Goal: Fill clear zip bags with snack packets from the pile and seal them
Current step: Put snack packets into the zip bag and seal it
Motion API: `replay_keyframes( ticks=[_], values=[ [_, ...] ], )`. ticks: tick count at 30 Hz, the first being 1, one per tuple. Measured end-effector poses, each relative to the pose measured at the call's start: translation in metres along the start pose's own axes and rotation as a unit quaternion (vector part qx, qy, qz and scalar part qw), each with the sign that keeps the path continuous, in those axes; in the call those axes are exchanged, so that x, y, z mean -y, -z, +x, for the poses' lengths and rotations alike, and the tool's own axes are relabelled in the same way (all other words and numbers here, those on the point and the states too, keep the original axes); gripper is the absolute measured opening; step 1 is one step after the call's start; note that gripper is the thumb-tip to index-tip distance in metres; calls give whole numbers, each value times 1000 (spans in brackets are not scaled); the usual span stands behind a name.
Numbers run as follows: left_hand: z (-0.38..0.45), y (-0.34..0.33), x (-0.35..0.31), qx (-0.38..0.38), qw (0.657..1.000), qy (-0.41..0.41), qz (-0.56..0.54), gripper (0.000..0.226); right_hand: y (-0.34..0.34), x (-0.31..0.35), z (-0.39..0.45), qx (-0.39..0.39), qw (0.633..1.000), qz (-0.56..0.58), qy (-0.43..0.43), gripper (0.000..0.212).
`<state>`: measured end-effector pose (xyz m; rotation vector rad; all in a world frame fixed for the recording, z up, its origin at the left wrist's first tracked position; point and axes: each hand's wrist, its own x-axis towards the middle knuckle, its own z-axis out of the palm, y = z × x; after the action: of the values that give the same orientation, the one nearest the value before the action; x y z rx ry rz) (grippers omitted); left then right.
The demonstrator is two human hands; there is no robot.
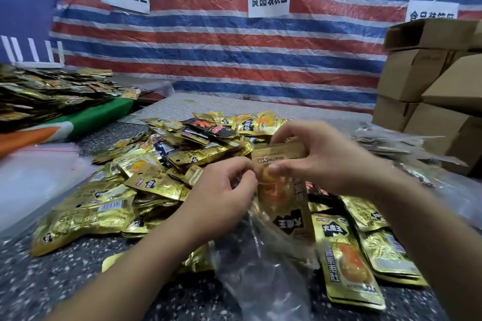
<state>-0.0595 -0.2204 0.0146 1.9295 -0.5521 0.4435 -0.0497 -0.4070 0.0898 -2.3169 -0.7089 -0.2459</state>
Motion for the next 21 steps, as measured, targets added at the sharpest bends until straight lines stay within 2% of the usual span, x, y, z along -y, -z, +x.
replay_keyframes(
  ticks=[3, 5, 8, 11, 14, 17, 19, 21],
  values=[
    [1, 0, 3, -11, 1000, 6, 19, 36, -30, -14, -9, -105, 978, 157, -93, 36],
    [2, -2, 3, -13, 1000, 13, 10, 35, -47, -24, -22, -140, 959, 209, -134, 40],
    [1, -5, 4, -9, 1000, 16, -1, 32, -63, -32, -42, -129, 934, 300, -142, 26],
    [0, -7, 7, -9, 1000, 16, 3, 32, -69, -35, -54, -78, 908, 386, -147, 20],
    [1, -8, 8, -23, 999, 14, 17, 33, -71, -37, -60, -33, 903, 395, -164, 16],
    [1, -7, 6, -32, 999, 33, 12, 29, -69, -38, -61, -46, 912, 375, -162, 22],
    [2, -5, 0, -15, 995, 87, -48, 24, -64, -40, -59, -72, 914, 364, -166, 22],
    [3, 0, -3, 35, 984, 147, -92, 40, -60, -44, -57, -93, 913, 356, -176, 19]
  ],
)
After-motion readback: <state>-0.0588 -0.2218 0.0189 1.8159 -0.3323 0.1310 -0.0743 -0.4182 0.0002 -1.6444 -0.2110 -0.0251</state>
